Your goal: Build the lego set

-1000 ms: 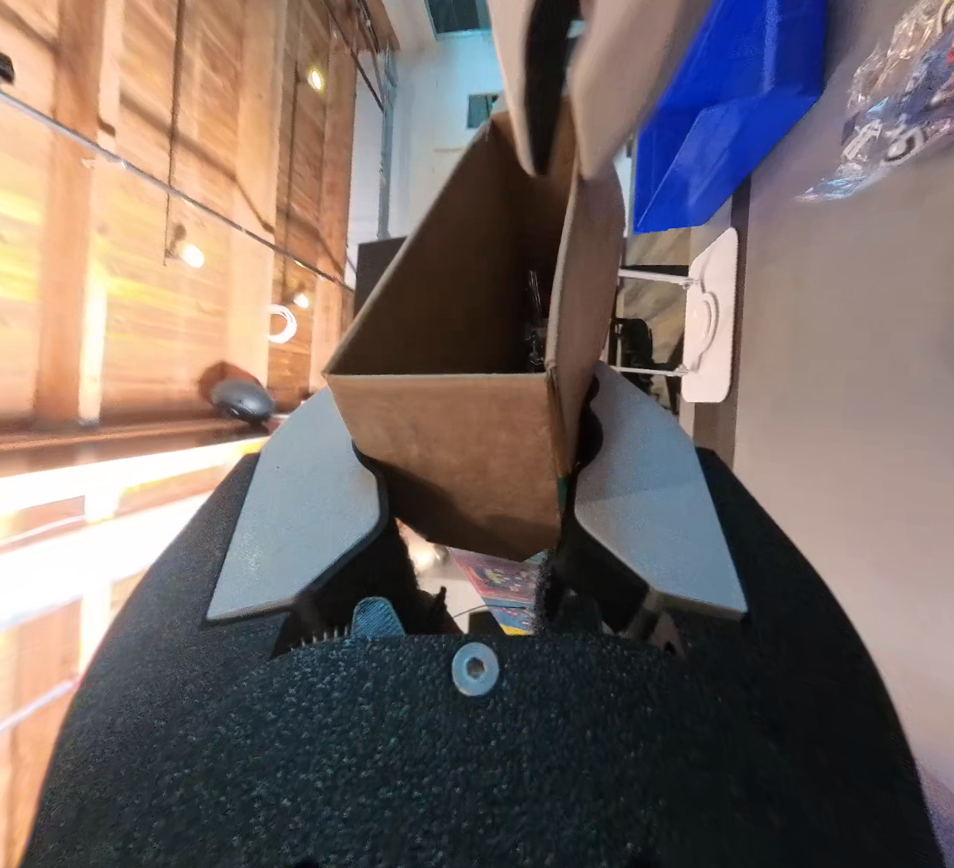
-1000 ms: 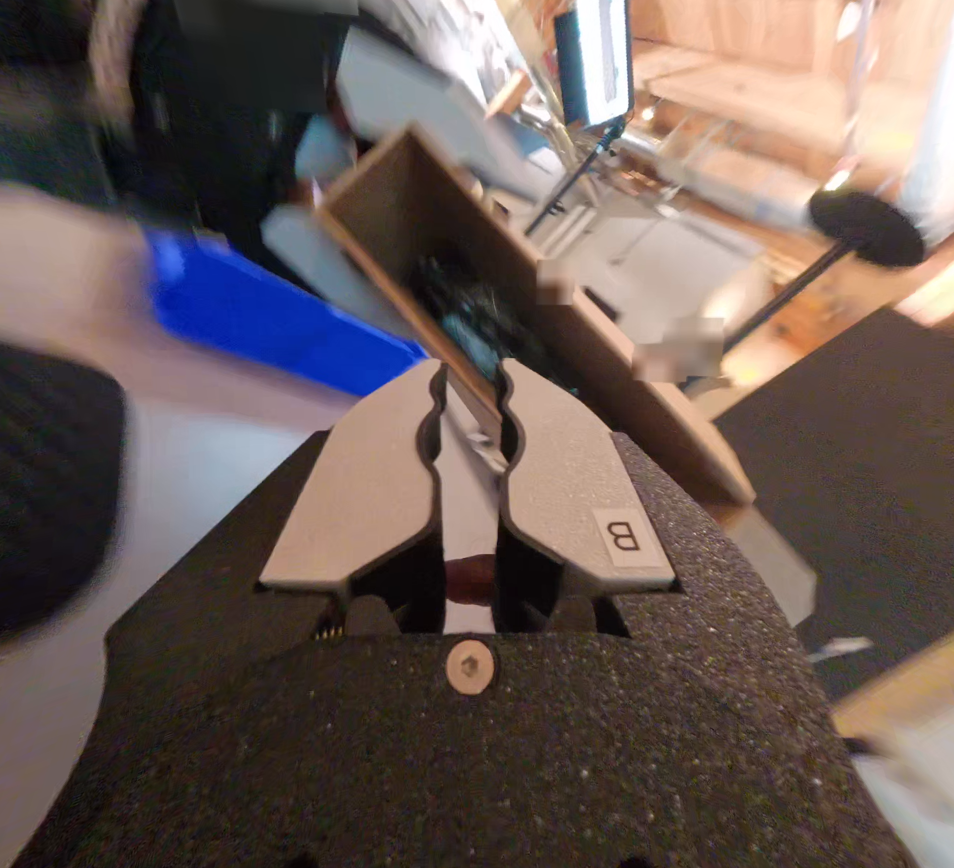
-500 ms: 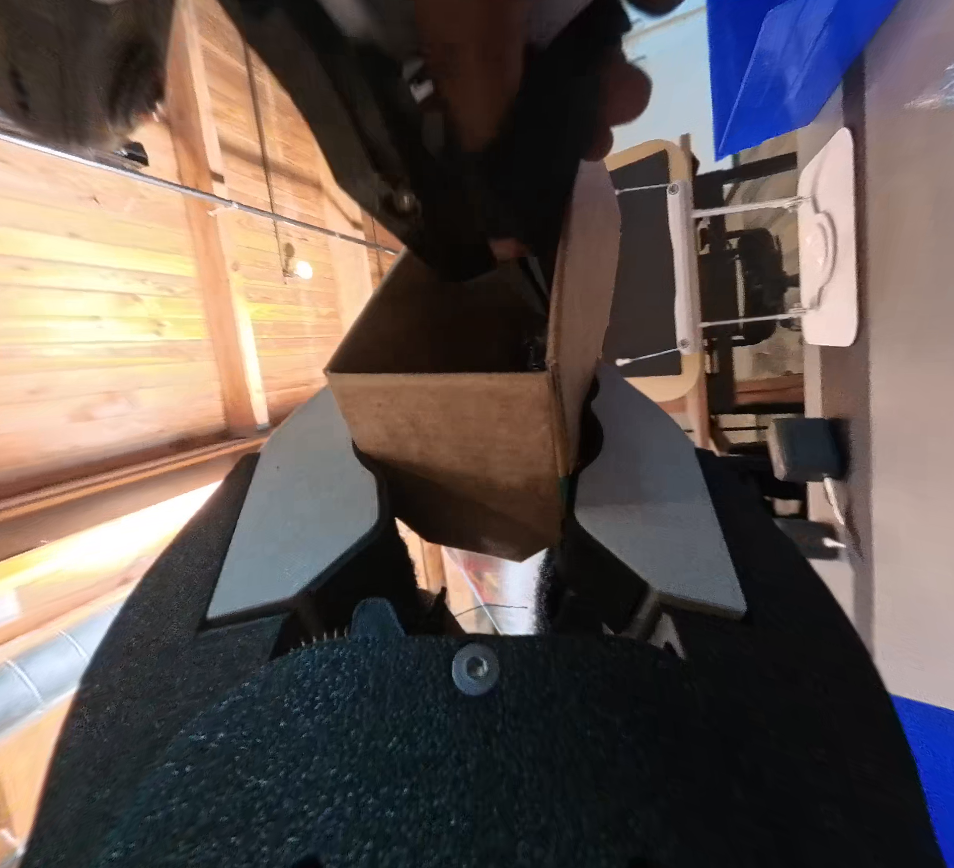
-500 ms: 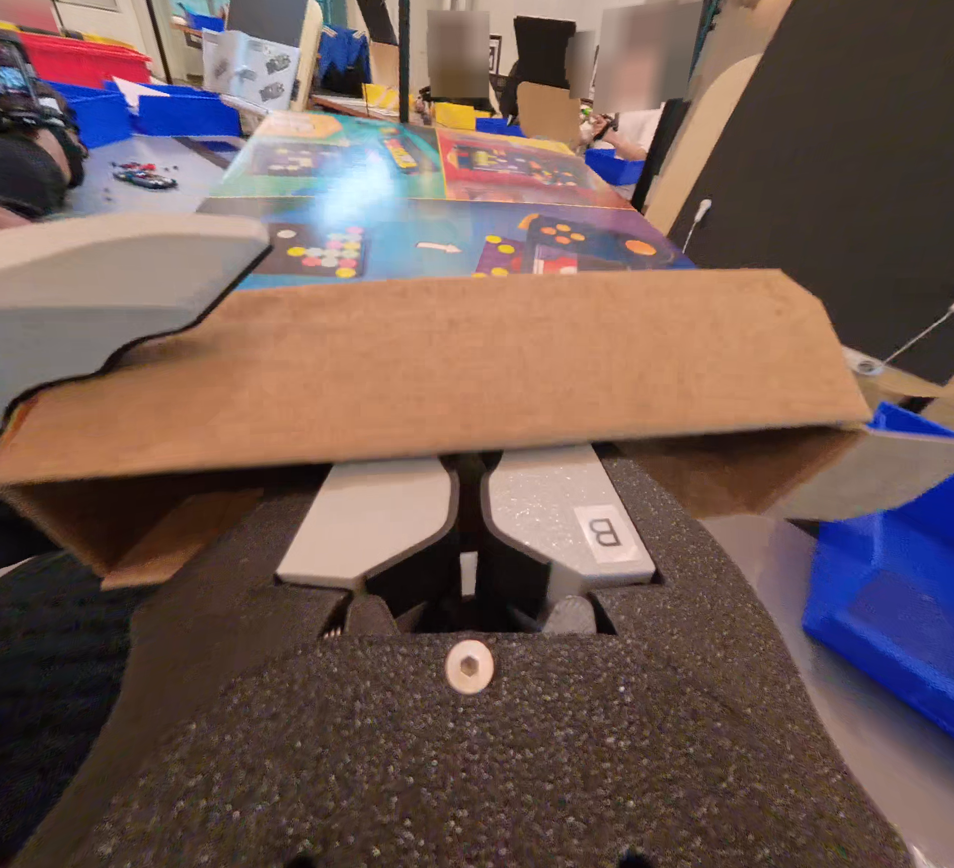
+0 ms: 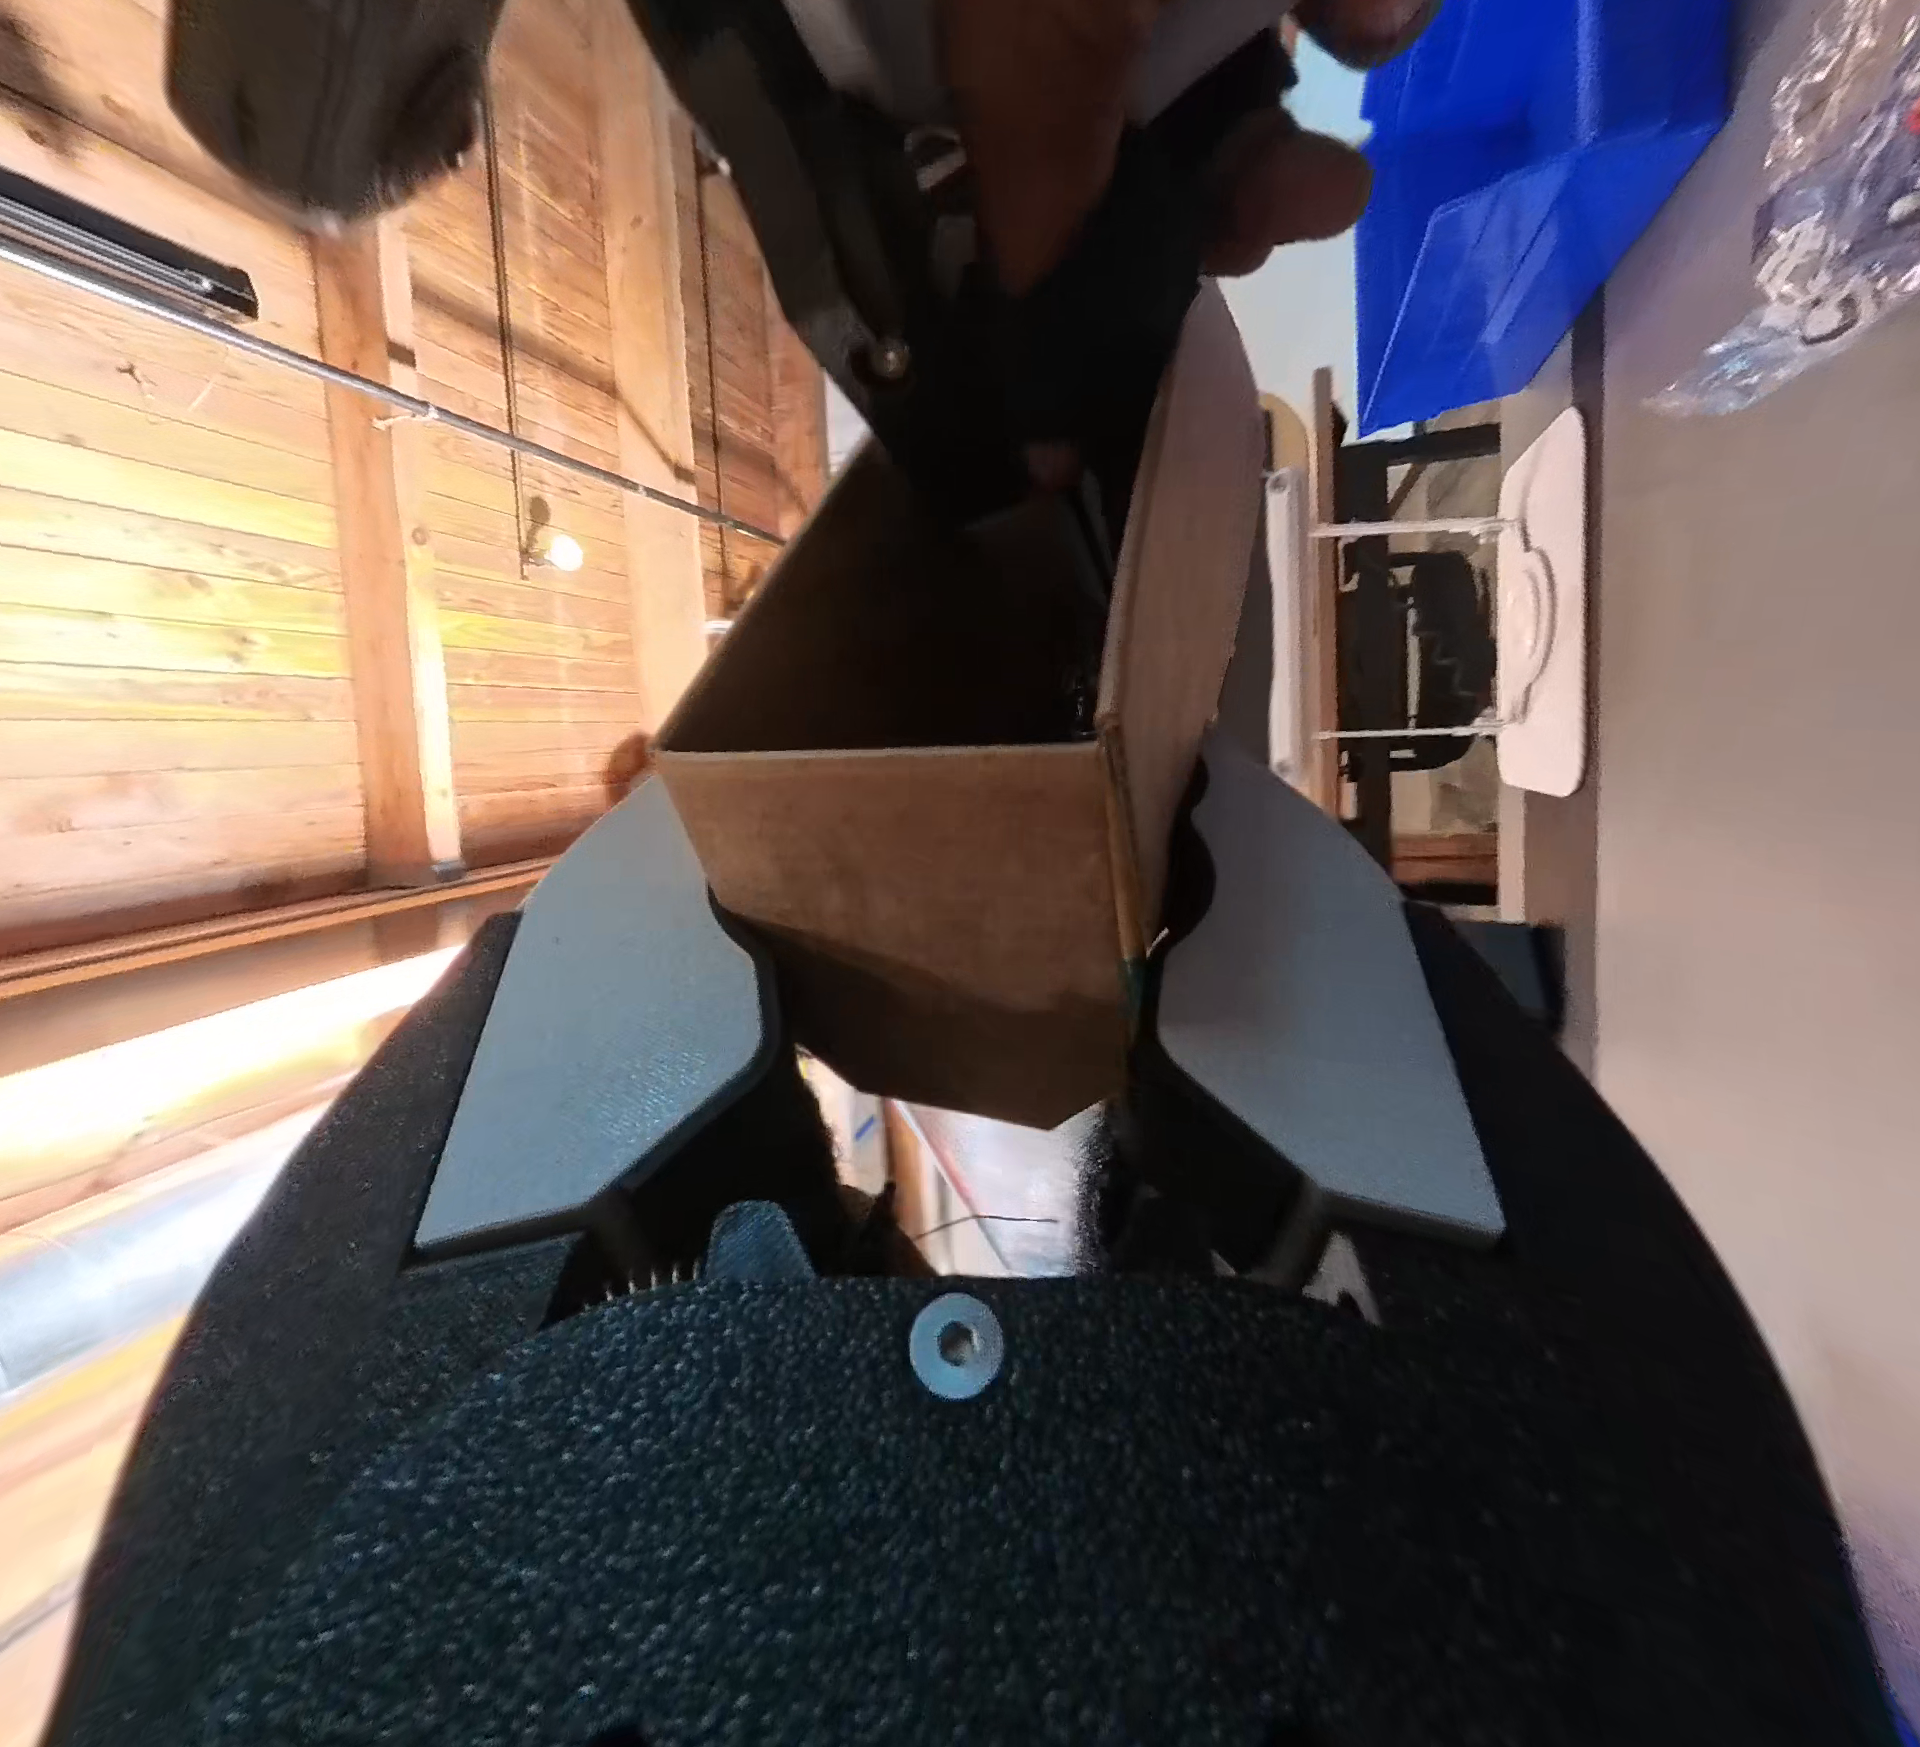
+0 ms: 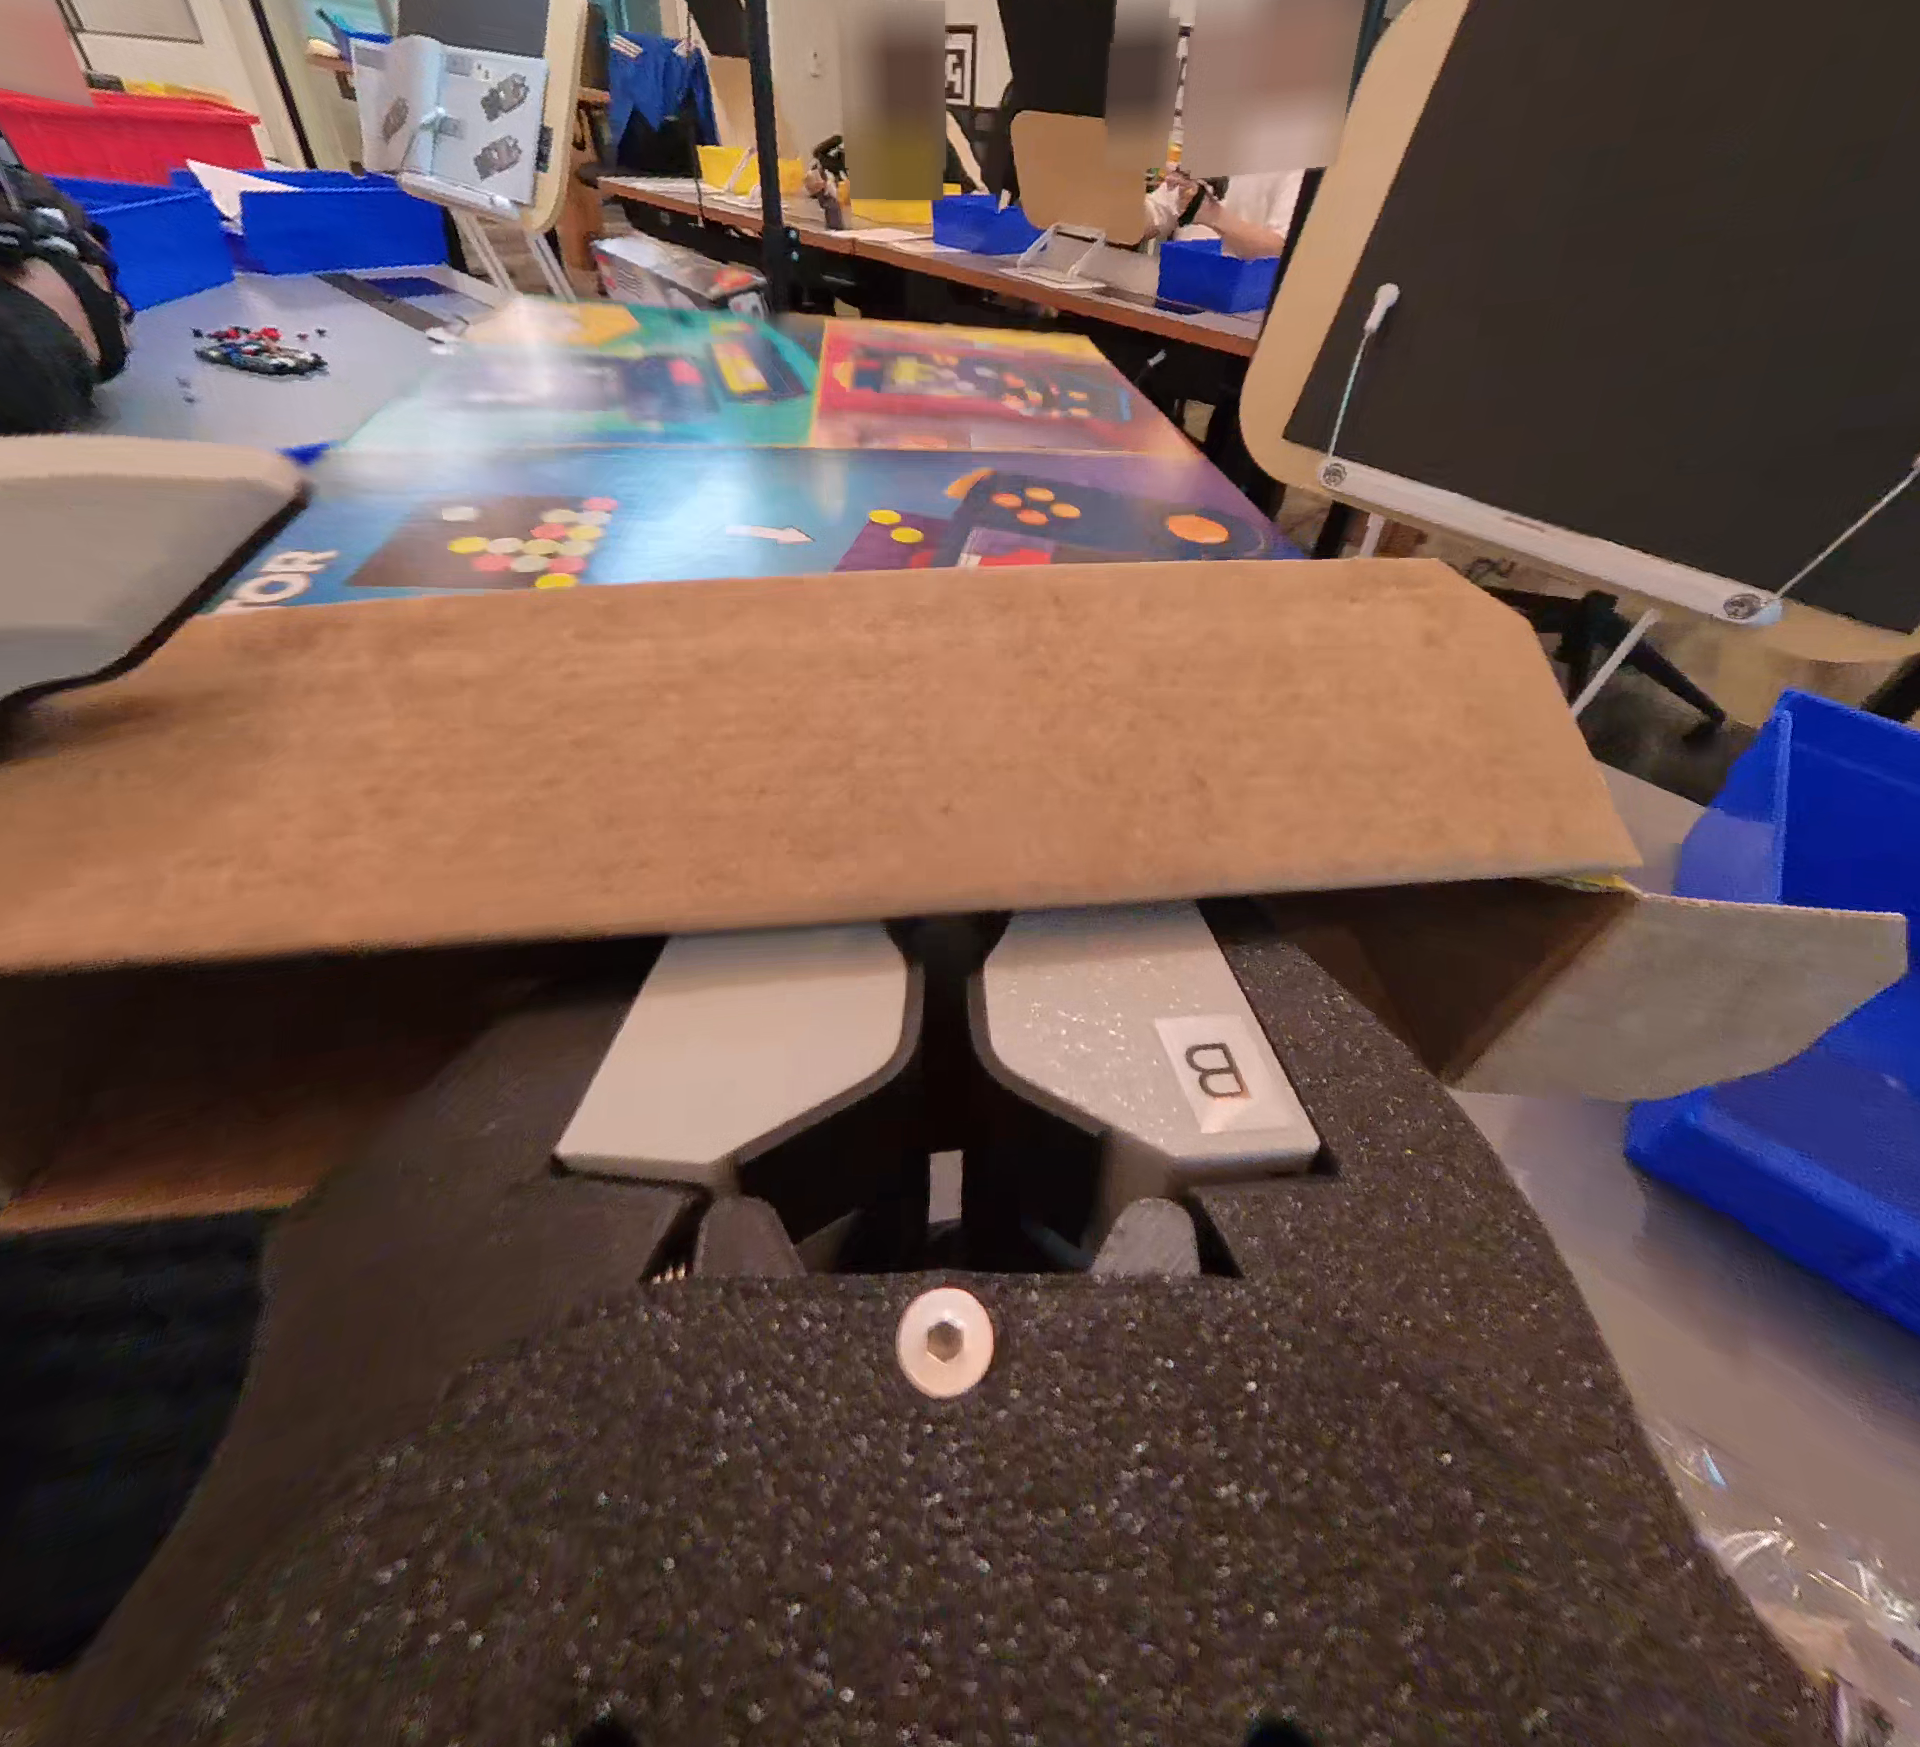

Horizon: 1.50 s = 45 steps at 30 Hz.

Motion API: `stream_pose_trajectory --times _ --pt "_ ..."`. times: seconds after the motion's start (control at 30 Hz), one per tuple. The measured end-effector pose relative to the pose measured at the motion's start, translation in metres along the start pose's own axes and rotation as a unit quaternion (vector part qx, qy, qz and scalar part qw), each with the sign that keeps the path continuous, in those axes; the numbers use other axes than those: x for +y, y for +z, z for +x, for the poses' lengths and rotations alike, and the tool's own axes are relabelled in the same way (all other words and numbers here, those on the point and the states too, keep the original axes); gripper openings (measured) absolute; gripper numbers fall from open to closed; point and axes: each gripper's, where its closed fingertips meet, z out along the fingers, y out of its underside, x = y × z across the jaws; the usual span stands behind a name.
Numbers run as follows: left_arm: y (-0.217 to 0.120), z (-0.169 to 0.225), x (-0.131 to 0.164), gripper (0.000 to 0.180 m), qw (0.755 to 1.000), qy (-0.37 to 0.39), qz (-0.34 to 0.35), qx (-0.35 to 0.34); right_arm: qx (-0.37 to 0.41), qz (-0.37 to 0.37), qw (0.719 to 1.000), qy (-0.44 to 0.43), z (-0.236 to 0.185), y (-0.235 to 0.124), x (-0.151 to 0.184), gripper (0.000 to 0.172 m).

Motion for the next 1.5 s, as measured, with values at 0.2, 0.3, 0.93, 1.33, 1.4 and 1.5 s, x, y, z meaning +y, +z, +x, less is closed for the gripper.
stream_pose_trajectory --times 0.2,0.3,0.93,1.33,1.4,1.5 --pt "-0.004 -0.022 0.011 0.076 0.988 -0.152 0.024 0.008 -0.004 0.046 0.999 -0.015 -0.005 -0.031 -0.028 0.041" --pt "-0.005 -0.035 0.015 0.076 0.982 -0.187 0.038 -0.002 -0.030 0.035 0.999 -0.018 -0.015 -0.042 -0.032 0.000" --pt "0.001 -0.014 -0.017 0.076 0.995 -0.090 0.036 0.011 0.015 -0.025 0.998 -0.054 -0.015 -0.040 -0.016 0.000" --pt "0.005 -0.003 -0.002 0.080 0.966 -0.243 0.067 0.061 -0.029 0.012 0.998 -0.060 -0.016 -0.047 -0.012 0.007" --pt "0.003 -0.005 0.007 0.076 0.948 -0.293 0.092 0.077 -0.040 0.021 0.997 -0.055 -0.018 -0.056 -0.016 0.046" --pt "0.003 -0.005 0.012 0.076 0.946 -0.294 0.106 0.088 -0.084 0.043 0.994 -0.050 -0.028 -0.070 -0.020 0.067"
